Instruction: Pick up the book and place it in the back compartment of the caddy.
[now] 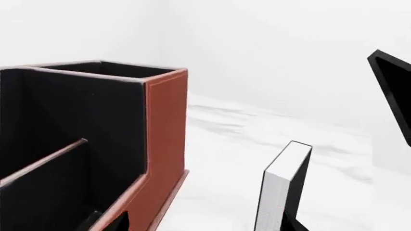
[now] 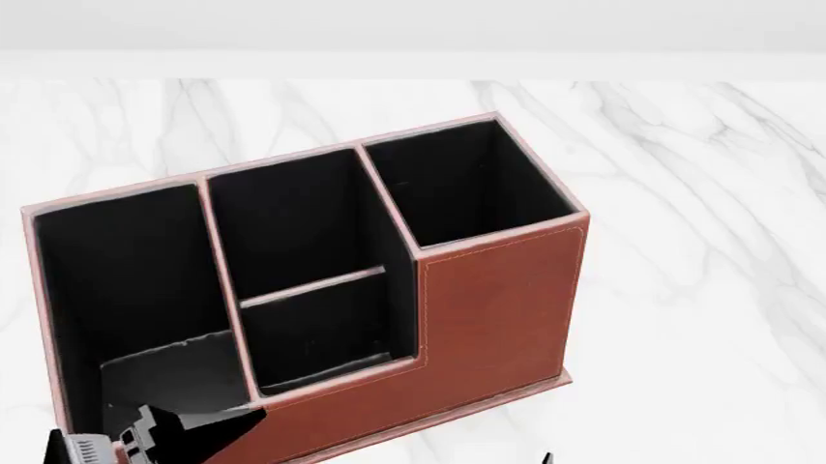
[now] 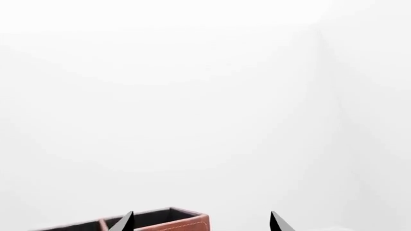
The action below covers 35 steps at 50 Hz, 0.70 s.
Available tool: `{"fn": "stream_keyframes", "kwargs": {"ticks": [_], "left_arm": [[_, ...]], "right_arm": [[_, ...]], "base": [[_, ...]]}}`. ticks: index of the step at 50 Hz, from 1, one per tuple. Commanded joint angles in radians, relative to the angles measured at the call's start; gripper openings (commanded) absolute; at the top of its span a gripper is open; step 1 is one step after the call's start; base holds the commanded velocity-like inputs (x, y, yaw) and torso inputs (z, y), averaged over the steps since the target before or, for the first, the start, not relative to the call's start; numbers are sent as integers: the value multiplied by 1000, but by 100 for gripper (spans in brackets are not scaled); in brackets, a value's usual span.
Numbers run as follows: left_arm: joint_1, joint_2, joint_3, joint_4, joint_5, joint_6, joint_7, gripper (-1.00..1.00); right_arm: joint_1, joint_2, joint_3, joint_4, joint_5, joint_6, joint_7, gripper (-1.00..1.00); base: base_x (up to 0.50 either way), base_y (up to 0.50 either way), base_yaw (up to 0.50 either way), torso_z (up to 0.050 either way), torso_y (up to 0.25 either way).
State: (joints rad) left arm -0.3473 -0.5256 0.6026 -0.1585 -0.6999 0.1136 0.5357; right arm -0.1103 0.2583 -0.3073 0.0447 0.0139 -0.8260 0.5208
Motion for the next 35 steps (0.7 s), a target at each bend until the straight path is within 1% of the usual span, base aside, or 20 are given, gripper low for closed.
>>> {"fn": "stream_keyframes", "kwargs": {"ticks": [1, 35], "left_arm": [[-23, 23, 35, -10, 19, -23, 17, 100], [-73, 116, 106, -98, 59, -31, 74, 100]], "right_arm": [[0, 2, -4, -1, -3, 2, 4, 100], [5, 9, -16, 6, -5, -2, 14, 100]], "base": [[0, 0, 0, 0, 0], [0, 0, 0, 0, 0]]}}
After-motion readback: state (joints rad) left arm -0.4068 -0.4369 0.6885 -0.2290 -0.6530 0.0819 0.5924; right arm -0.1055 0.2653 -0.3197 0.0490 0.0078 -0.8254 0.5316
